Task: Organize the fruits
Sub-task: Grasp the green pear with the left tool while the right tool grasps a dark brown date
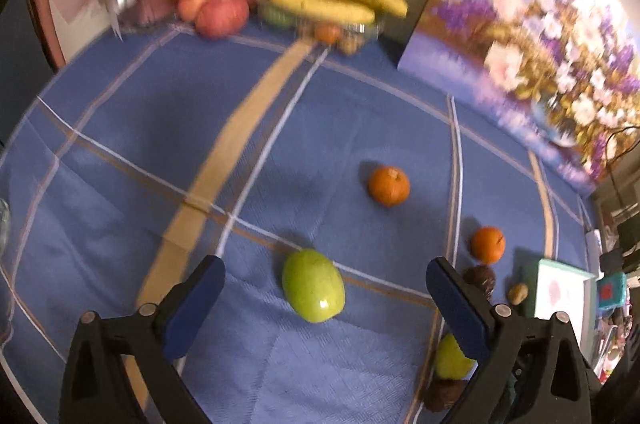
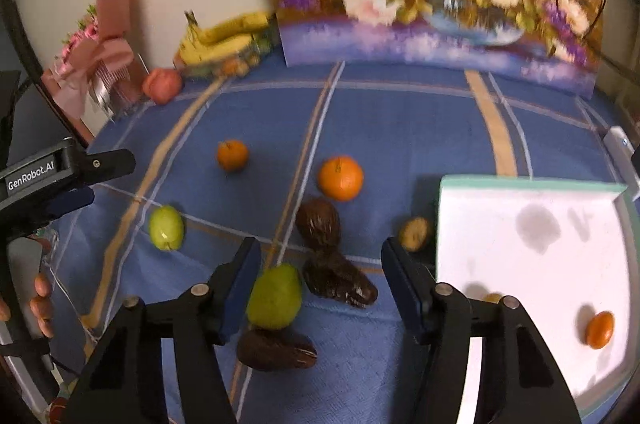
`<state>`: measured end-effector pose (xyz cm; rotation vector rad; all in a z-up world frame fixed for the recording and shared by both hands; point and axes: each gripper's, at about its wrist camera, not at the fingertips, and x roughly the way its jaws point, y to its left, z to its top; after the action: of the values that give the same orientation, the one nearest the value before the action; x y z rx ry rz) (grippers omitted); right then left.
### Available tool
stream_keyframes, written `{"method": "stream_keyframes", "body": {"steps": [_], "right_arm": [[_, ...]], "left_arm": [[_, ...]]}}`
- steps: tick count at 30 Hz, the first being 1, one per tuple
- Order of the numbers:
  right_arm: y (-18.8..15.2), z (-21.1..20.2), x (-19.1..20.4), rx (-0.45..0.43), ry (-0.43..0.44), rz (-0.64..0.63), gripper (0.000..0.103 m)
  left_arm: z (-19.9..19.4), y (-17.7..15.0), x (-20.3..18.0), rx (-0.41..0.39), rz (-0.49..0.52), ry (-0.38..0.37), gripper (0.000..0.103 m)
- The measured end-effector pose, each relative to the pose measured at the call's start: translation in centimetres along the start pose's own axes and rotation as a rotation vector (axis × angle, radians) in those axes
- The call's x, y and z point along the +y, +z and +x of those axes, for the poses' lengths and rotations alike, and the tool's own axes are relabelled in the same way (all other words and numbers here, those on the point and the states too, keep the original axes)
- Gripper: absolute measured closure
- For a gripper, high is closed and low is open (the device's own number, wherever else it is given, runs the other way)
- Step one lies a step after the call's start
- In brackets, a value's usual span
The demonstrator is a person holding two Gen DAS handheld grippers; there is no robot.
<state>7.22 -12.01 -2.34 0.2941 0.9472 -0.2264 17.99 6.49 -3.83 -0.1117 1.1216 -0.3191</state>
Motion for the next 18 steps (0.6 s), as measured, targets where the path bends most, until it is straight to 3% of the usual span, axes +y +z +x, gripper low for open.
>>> {"method": "stream_keyframes", "body": {"steps": [5, 11, 14, 16, 18], "right_arm": [[-1.0, 2.2, -0.6, 0.065, -0.001, 0.022, 0.039], [-1.1, 2.8, -1.7, 0.072, 0.032, 0.082, 0.040], [-1.1, 2.9, -2.0, 0.077, 0.036, 0.103, 0.047], [-1.2, 3.0, -2.1, 0.082, 0.031, 0.107, 0.050], [-1.1, 3.0, -2.2, 0.083, 0.038, 0.115, 0.051]], "left_arm": [[2.6, -0.9, -0.3, 0.074, 0.006, 0.004, 0.009], [4.0, -1.3, -0.2, 0.120, -0.003, 0.008, 0.024], [4.2, -1.3, -0.3, 0.129, -0.009, -0.002, 0.041], [4.0, -1.4, -0.2, 0.122, -0.003, 0.013, 0.060], [3.8, -1.4, -0.1, 0.120, -0.012, -0.011, 0.060]]}}
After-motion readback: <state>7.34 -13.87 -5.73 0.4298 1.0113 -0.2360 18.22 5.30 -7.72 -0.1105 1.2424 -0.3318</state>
